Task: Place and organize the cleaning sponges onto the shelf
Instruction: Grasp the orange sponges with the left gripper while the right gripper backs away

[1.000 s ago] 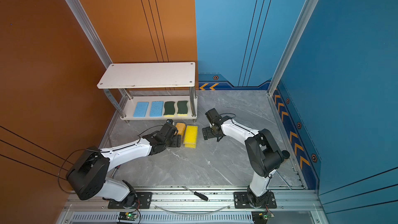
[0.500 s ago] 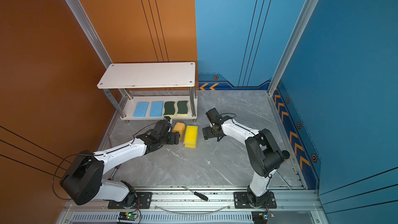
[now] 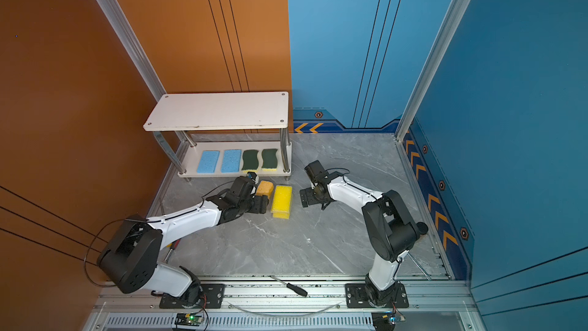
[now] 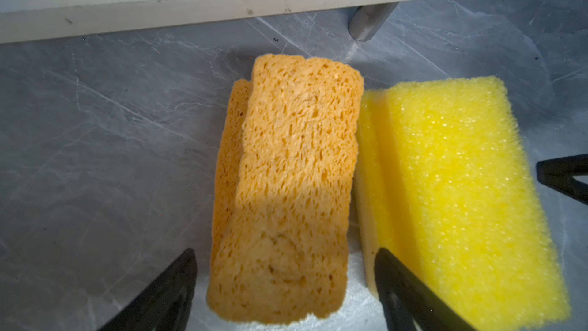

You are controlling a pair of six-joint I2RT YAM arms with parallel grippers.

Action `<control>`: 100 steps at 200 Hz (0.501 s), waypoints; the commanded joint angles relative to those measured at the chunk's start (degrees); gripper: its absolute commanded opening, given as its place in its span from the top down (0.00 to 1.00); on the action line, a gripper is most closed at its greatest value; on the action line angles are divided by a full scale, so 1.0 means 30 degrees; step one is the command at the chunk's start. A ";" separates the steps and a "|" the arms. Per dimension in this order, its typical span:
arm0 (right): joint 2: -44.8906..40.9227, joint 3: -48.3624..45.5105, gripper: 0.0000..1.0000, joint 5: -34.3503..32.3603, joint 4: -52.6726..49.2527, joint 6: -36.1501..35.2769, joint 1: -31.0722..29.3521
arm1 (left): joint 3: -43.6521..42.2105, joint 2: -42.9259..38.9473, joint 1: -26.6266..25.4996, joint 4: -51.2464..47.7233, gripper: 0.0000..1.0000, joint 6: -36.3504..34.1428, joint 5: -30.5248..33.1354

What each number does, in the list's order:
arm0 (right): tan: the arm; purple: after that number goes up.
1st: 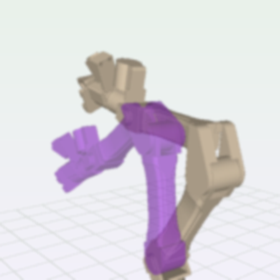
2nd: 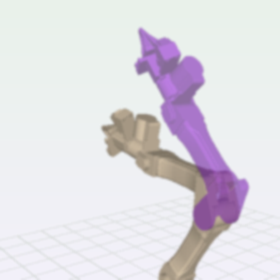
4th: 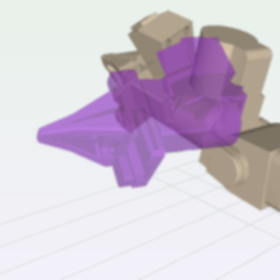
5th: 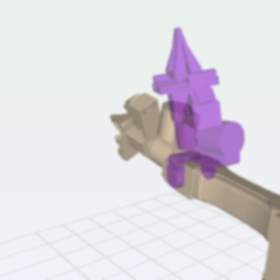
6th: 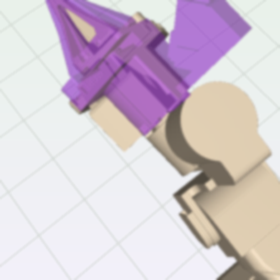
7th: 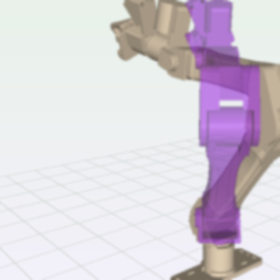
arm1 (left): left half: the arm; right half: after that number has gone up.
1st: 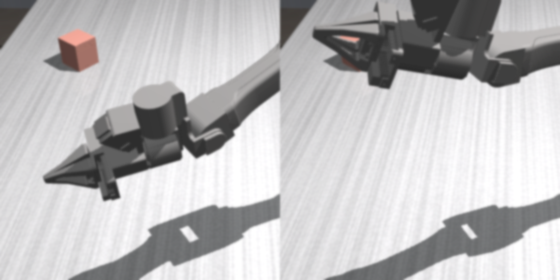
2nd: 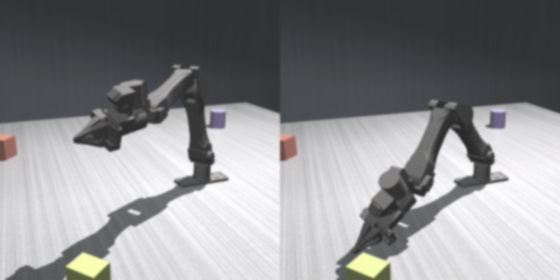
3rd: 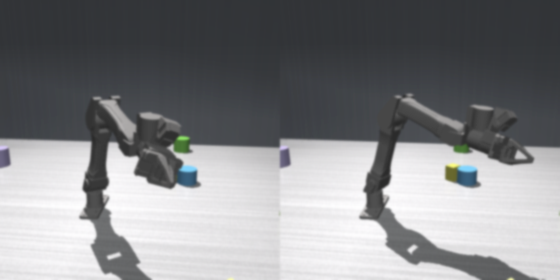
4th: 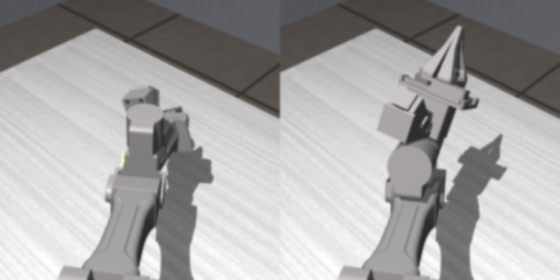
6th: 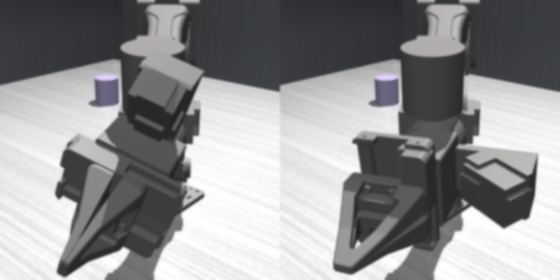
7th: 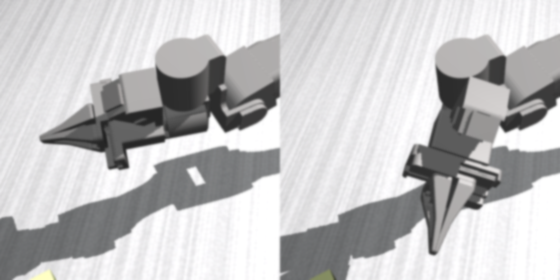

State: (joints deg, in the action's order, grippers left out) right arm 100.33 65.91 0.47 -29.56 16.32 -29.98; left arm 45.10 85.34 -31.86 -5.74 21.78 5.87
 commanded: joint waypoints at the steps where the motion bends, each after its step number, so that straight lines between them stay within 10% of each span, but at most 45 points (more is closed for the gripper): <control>1: -0.0398 -0.0202 0.00 0.0169 -0.0605 -0.0282 0.0098 | 0.0563 0.0319 0.0218 0.0004 0.12 -0.0434 -0.0378; 100: -0.0383 -0.0242 0.00 0.0155 -0.0612 -0.0224 0.0141 | 0.0513 0.0127 0.0193 -0.0035 0.34 -0.0288 -0.0290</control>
State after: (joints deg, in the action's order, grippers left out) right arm 100.33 65.76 0.47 -29.58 16.34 -29.93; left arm 45.54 86.80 -31.77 -5.52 20.88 5.72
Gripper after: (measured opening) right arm 0.998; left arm 0.679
